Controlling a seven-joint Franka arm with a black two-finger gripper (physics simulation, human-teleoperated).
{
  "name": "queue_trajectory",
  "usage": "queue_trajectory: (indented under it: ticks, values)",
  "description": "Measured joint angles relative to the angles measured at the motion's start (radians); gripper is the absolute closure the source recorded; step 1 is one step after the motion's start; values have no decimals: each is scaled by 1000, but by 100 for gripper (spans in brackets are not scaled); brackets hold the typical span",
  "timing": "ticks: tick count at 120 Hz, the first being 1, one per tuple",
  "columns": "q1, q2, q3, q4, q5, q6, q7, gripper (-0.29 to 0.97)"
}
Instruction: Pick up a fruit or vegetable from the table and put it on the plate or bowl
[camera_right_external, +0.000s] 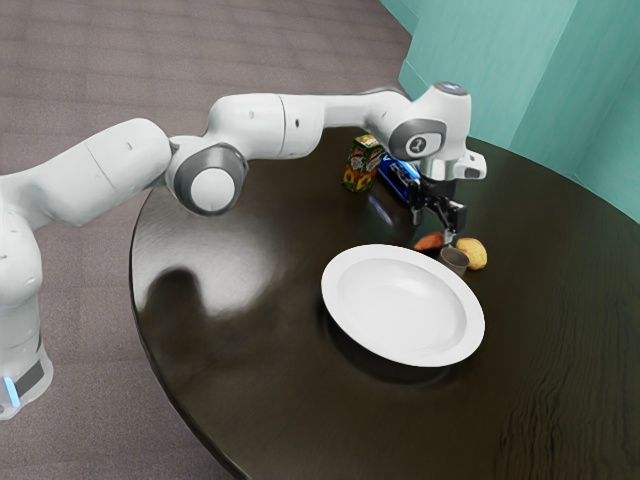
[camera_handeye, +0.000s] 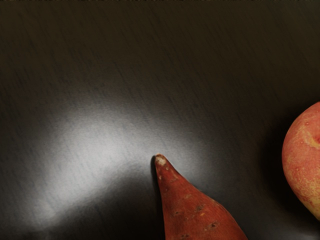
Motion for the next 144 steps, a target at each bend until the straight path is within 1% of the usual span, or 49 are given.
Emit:
queue_trajectory:
  ticks: [70, 83, 85, 94, 128, 144]
  values:
    - [0, -1, -9, -28, -6, 24, 2, 0]
    - [-2, -1, -9, -28, -6, 30, 2, 2]
    - [-2, -1, -9, -28, -6, 31, 2, 3]
    - [-4, -1, -9, -29, -6, 35, 1, 15]
    - [0, -1, -8, -30, -28, 41, 1, 44]
    - [1, -1, -6, -28, -36, 41, 1, 52]
